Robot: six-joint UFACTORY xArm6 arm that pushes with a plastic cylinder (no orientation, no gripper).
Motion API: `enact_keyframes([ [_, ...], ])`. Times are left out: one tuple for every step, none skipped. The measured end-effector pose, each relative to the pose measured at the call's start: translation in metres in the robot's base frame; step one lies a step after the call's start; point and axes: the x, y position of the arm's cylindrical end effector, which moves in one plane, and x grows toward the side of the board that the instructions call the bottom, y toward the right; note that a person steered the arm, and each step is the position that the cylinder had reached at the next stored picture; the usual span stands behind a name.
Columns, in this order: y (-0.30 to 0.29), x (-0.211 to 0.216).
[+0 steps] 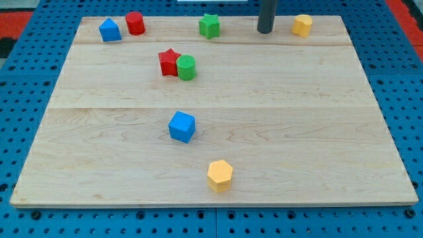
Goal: Move the green circle towards the top left
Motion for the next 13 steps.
enact_keyframes([
  [-0.023, 0.009],
  [-0.046, 0.018],
  [-0.059, 0.046],
  [-0.061, 0.077],
  [-0.081, 0.089],
  [-0.132, 0.093],
  [-0.176, 0.116],
  [-0.194, 0.151],
  [-0.193, 0.174],
  [-0.193, 0.181],
  [-0.178, 0.199],
  [-0.167, 0.212],
  [-0.186, 0.231],
])
